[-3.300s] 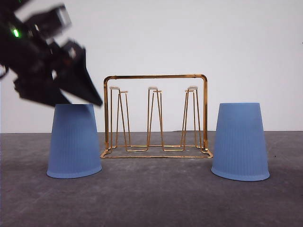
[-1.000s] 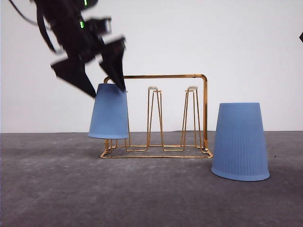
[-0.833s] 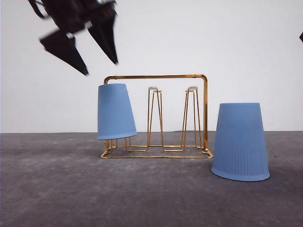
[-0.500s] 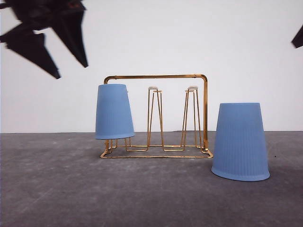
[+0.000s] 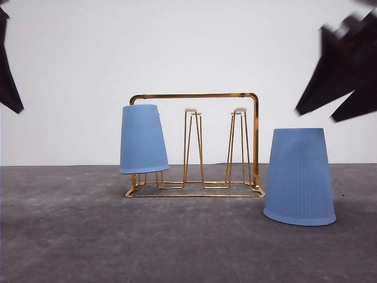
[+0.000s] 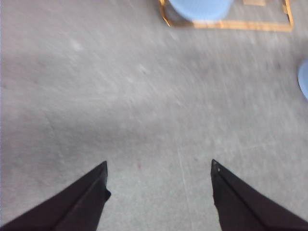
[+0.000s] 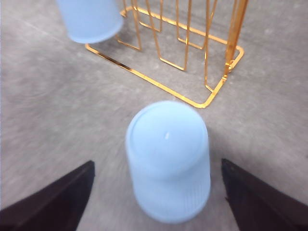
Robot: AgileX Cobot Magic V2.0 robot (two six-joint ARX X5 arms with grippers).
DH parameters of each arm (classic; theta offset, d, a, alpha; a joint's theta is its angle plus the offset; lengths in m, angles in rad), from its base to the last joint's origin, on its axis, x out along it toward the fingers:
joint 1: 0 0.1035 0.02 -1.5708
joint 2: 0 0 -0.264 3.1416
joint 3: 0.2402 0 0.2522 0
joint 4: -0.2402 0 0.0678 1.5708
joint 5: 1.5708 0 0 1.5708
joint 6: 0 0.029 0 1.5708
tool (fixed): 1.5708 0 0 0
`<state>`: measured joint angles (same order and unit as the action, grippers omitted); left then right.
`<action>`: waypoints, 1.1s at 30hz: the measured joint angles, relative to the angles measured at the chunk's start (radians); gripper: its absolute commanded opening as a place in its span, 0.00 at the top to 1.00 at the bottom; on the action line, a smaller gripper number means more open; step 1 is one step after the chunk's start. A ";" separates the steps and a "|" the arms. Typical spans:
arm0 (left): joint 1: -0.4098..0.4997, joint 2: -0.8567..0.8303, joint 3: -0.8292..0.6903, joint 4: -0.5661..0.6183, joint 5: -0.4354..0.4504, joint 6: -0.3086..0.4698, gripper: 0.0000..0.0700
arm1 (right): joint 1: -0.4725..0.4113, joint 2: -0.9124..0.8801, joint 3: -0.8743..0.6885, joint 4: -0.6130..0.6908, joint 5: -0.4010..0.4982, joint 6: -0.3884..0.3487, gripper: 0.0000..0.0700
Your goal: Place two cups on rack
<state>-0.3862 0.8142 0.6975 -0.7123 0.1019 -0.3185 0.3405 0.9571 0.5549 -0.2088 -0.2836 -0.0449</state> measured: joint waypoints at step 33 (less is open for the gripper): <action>0.000 -0.005 0.000 -0.002 -0.001 -0.039 0.44 | 0.033 0.253 0.533 -0.233 0.079 0.067 0.52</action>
<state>-0.3862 0.8089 0.6975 -0.7143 0.1009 -0.3573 0.3735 1.2100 1.0882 -0.4421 -0.2043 0.0219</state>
